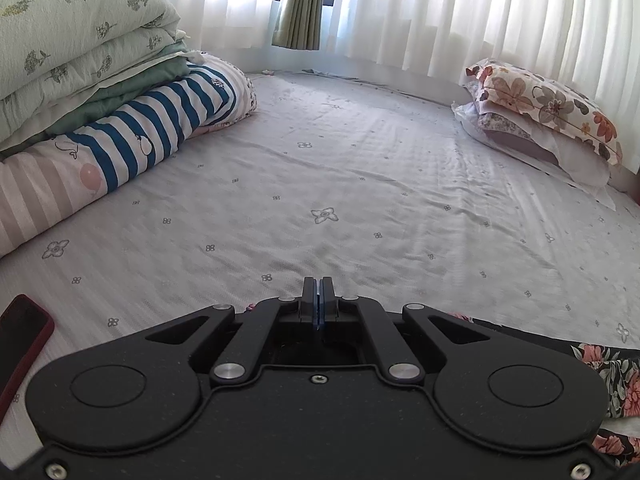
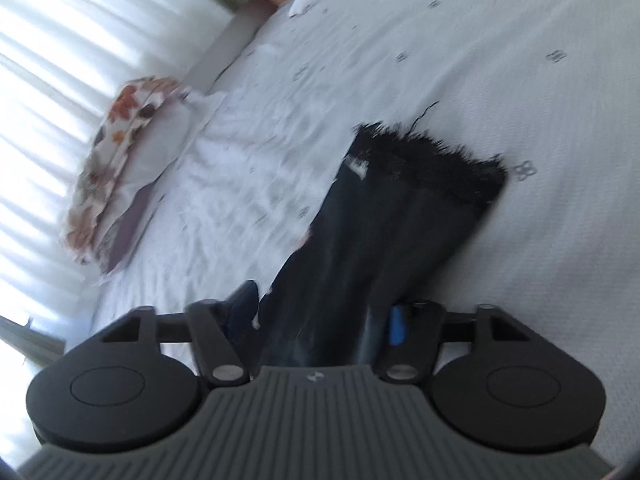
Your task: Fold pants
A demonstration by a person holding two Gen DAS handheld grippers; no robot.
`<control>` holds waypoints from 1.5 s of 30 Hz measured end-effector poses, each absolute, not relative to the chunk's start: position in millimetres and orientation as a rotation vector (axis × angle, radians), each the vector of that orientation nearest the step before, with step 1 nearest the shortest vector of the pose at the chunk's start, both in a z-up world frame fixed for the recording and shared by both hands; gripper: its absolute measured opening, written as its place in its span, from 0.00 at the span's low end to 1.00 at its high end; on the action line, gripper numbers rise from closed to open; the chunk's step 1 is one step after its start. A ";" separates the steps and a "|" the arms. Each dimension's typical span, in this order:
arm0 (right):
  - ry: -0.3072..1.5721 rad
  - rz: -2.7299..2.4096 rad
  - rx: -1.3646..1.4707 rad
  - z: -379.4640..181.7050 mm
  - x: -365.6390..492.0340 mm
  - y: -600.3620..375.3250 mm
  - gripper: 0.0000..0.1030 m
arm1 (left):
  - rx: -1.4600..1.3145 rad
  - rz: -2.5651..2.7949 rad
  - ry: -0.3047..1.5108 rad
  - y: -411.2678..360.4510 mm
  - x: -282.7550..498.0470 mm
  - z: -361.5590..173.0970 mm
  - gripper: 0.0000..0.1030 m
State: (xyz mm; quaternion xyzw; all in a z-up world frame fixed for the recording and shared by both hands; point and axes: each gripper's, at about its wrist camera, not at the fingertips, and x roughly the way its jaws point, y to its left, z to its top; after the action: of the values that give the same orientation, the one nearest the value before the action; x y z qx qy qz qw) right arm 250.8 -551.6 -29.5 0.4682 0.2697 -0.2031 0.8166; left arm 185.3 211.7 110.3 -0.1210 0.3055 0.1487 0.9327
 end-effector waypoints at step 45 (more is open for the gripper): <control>0.591 -0.750 0.596 59.5 -74.3 -542.7 0.01 | -0.248 0.273 0.726 246.7 -1.8 85.8 0.02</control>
State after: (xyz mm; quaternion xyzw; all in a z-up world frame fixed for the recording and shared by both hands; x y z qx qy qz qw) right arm -74.3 -542.7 59.5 0.2827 0.2801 -0.3555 0.8457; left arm -1.8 246.7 85.8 -0.1204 0.3532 0.1327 0.9182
